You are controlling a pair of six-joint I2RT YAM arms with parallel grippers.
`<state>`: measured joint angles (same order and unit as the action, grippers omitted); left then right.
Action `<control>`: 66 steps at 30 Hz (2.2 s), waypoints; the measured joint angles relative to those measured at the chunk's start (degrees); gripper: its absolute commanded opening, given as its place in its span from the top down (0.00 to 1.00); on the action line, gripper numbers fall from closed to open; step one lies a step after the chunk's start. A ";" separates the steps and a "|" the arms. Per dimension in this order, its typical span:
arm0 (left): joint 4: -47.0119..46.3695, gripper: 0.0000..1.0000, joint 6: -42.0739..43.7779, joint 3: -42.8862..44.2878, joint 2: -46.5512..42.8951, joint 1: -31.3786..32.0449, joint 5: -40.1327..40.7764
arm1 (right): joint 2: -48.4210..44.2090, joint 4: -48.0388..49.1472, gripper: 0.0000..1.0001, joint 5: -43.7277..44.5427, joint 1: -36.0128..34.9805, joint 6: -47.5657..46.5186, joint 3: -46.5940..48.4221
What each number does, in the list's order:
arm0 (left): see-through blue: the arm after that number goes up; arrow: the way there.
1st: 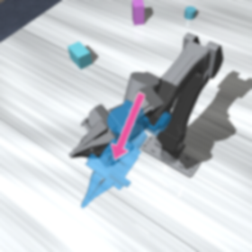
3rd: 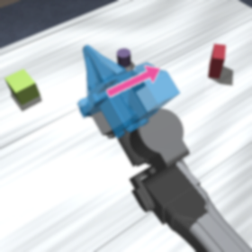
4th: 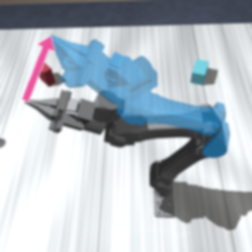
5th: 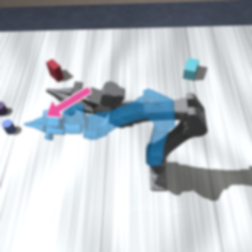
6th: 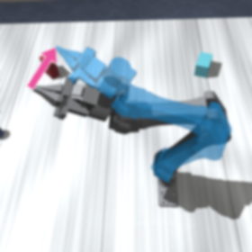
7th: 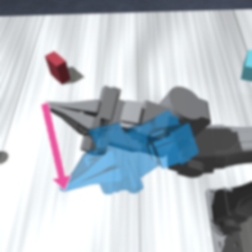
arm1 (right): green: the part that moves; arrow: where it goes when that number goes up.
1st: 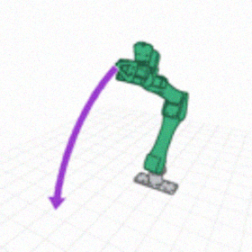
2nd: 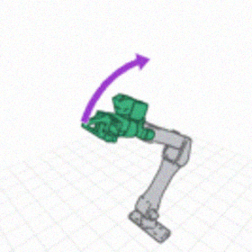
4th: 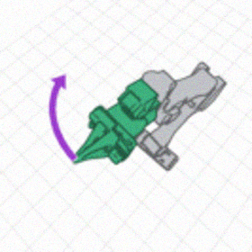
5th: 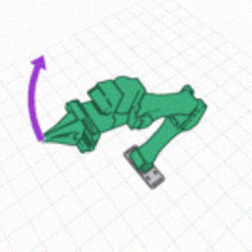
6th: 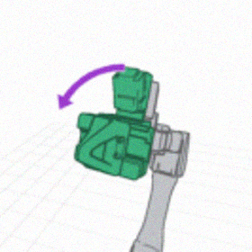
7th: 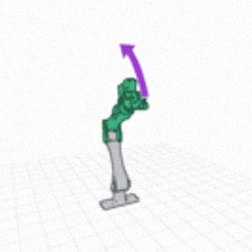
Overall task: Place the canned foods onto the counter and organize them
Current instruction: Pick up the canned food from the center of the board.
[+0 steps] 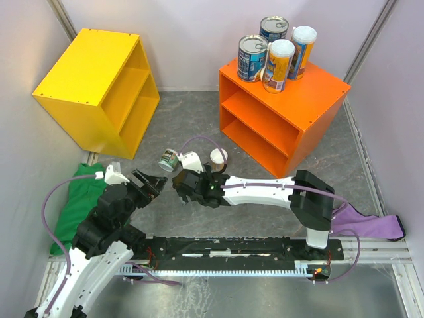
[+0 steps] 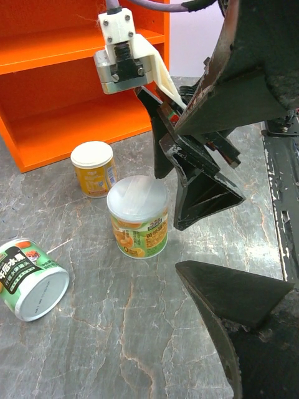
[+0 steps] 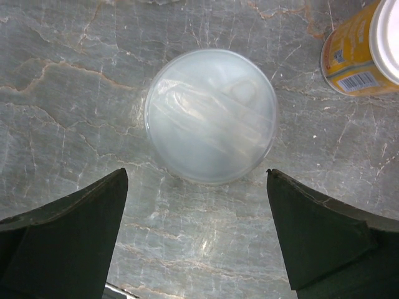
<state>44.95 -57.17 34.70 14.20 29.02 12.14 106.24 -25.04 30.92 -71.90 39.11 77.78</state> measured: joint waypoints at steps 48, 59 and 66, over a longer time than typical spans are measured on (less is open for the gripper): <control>0.35 0.13 -1.64 -0.28 -1.14 0.00 2.86 | -3.21 1.22 0.99 -4.11 3.15 -10.88 -1.51; -1.62 0.13 -1.62 -0.28 -0.44 0.00 2.97 | -10.95 -9.97 0.99 -2.16 2.25 -12.96 8.11; -3.54 0.13 -1.60 -0.26 1.55 0.00 2.97 | -14.49 -14.86 0.99 0.22 2.25 -14.80 15.19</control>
<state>41.41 -58.76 34.44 15.75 29.02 15.11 91.74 -39.90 31.14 -69.65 24.32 92.97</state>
